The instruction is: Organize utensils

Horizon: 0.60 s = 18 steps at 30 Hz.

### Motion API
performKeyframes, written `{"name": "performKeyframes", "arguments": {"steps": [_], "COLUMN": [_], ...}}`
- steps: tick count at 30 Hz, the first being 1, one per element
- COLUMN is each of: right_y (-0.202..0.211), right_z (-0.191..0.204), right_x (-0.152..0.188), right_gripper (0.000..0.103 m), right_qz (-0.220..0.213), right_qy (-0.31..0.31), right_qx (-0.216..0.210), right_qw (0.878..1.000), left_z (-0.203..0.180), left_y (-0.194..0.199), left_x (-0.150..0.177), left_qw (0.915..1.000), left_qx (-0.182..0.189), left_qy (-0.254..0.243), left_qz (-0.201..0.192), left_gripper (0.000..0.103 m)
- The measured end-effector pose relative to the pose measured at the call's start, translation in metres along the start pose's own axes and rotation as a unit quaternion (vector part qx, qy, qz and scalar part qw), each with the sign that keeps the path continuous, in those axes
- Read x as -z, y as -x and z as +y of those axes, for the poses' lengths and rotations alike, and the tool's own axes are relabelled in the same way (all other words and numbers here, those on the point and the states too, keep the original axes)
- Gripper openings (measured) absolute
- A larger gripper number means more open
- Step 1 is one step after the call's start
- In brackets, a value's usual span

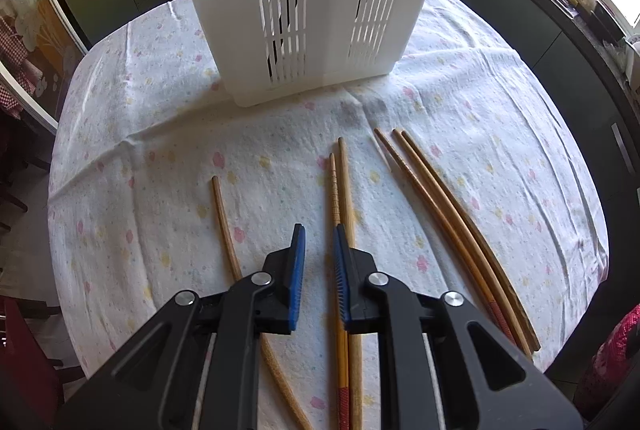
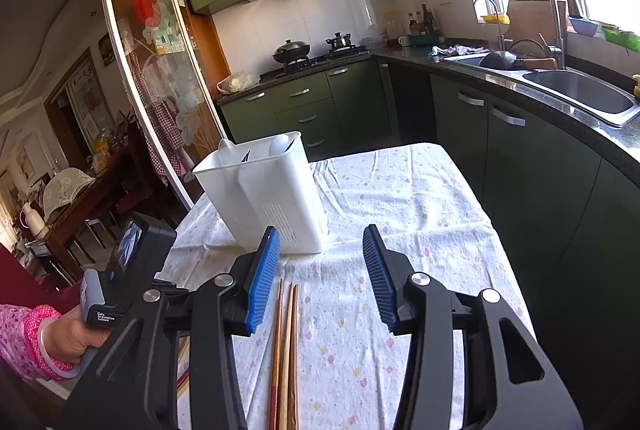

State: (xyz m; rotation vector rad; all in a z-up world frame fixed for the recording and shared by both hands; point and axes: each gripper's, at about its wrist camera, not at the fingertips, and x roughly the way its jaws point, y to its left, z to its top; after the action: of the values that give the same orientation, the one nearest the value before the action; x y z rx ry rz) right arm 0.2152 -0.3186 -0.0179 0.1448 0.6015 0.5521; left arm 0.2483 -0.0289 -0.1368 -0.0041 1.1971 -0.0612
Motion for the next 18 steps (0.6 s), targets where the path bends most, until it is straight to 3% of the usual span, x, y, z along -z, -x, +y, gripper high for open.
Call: {"name": "performKeyframes", "arguments": {"steps": [9, 14, 18], "right_y": [-0.01, -0.048, -0.093], "right_z": [0.009, 0.03, 0.041], "right_x": [-0.002, 0.006, 0.022], "right_gripper": [0.045, 0.045, 0.045], "right_qz": [0.026, 0.111, 0.195], "right_qy": [0.01, 0.046, 0.067], "right_qx": [-0.012, -0.046, -0.063], "right_qw": [1.0, 0.992, 0.976], "left_z": [-0.009, -0.008, 0.005], "left_y": [-0.01, -0.012, -0.004], "left_x": [0.001, 0.0, 0.006], "left_qw": [0.9997, 0.9996, 0.9999], "left_qx": [-0.001, -0.007, 0.007], "left_qy": [-0.018, -0.021, -0.008], "left_qz": [0.017, 0.018, 0.005], "left_gripper": [0.014, 0.007, 0.006]}}
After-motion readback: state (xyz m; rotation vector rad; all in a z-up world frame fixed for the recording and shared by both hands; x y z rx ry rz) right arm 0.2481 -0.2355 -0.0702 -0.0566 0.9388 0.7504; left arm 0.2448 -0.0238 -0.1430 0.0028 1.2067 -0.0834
